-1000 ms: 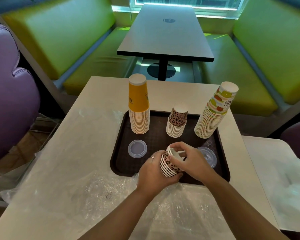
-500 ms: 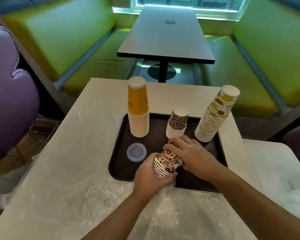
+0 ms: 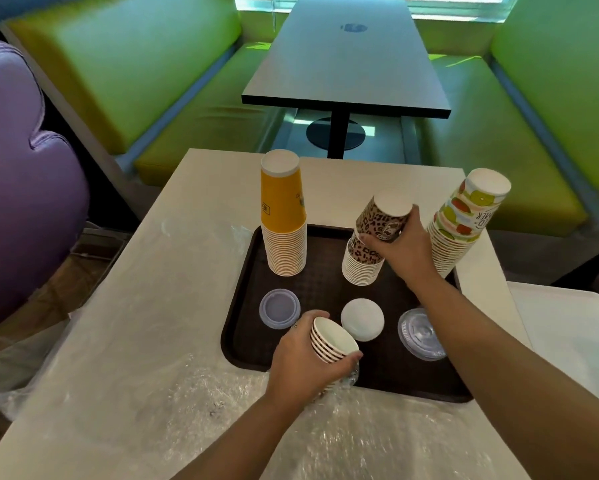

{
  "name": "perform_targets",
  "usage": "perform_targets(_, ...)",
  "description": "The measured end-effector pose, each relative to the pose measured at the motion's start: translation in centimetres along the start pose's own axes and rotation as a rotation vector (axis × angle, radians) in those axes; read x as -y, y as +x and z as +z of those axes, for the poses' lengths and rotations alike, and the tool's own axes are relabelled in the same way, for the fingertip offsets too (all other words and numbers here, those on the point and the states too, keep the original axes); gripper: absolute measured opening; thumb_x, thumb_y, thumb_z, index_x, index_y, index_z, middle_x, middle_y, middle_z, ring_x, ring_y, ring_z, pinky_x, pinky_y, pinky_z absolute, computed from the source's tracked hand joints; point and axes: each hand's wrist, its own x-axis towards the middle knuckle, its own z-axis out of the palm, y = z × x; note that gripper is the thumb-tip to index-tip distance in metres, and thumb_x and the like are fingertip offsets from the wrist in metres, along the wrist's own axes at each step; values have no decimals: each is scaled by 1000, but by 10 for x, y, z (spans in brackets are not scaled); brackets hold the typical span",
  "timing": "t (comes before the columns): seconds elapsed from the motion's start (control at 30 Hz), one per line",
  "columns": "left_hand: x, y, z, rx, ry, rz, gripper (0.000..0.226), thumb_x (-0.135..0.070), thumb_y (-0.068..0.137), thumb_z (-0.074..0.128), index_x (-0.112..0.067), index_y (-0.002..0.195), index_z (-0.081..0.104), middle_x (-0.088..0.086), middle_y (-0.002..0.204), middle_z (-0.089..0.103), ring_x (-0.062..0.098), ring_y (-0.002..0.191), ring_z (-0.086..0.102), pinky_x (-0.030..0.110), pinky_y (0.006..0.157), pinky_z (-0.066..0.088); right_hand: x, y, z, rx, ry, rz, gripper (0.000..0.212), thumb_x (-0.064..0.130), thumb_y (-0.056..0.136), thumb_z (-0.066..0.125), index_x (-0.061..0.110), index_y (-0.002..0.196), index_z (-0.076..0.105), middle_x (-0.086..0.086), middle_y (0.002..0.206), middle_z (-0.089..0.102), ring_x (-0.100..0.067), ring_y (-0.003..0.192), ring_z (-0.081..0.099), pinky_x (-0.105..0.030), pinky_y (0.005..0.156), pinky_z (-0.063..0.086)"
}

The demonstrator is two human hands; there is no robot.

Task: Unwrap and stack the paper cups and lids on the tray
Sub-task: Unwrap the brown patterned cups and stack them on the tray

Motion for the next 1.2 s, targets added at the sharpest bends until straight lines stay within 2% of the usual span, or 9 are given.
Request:
perform_targets(0.47, -2, 5, 1, 16, 7, -4, 75, -61, 57, 77, -33, 120, 49, -22, 106, 56, 2, 101, 55, 18, 81, 53, -33, -5, 25, 57, -72, 102, 81, 24, 66, 85, 10, 131, 39, -10, 128, 57, -26, 119, 53, -32, 95, 44)
perform_targets(0.57, -4, 4, 1, 14, -4, 2, 79, -68, 52, 71, -33, 119, 49, -22, 104, 57, 0, 99, 56, 16, 81, 52, -28, -18, 23, -51, -5, 116, 88, 24, 69, 83, 11, 139, 32, -10, 137, 48, -22, 127, 45, -25, 99, 38)
perform_targets(0.67, -4, 3, 0, 16, 6, 6, 79, -66, 54, 73, -31, 121, 49, -19, 106, 58, 1, 100, 56, 15, 80, 52, -15, -50, 16, -193, -14, -105, 74, 24, 75, 78, 10, 136, 37, -8, 135, 43, -9, 125, 37, -10, 100, 31)
perform_targets(0.7, -4, 3, 0, 16, 6, 6, 79, -66, 54, 74, -31, 121, 50, -18, 106, 59, 1, 99, 57, 15, 80, 51, -10, -62, 13, -156, -21, -201, 66, 22, 77, 77, 10, 131, 42, -7, 130, 46, -6, 120, 39, -7, 97, 32)
perform_targets(0.77, -5, 3, -1, 13, -4, 9, 80, -68, 52, 72, -29, 120, 51, -18, 104, 61, 0, 97, 58, 17, 79, 52, 3, -80, 7, 120, -6, -256, 52, 26, 81, 72, 17, 126, 49, 2, 125, 50, -1, 114, 45, -12, 95, 39)
perform_targets(0.83, -6, 3, -1, 19, -24, 12, 78, -66, 53, 72, -29, 118, 53, -15, 100, 64, 0, 93, 61, 21, 77, 53, 12, -91, 2, 555, -43, -150, 51, 39, 84, 66, 28, 130, 47, 8, 131, 48, 0, 116, 47, -23, 97, 43)
perform_targets(0.9, -7, 2, 0, 28, -27, 25, 73, -58, 57, 74, -26, 119, 54, -14, 101, 65, 2, 92, 62, 24, 78, 55, 14, -96, 0, 847, -166, -53, 59, 47, 84, 62, 33, 136, 40, 8, 137, 45, -6, 119, 48, -27, 96, 46)
perform_targets(1.03, -8, -2, 0, 24, -12, 52, 63, -39, 63, 81, -26, 118, 54, -15, 102, 64, 1, 91, 62, 24, 80, 54, 15, -102, 0, 906, -190, -5, 62, 45, 85, 63, 30, 140, 37, 6, 130, 55, -9, 110, 56, -24, 88, 51)
perform_targets(1.2, -10, -5, 0, 37, 61, 53, 86, -47, 57, 85, -24, 129, 44, -17, 111, 56, 1, 100, 56, 17, 87, 49, 19, -106, -1, 870, -215, 5, 62, 43, 84, 64, 31, 139, 37, 7, 124, 57, -9, 105, 58, -24, 87, 53)
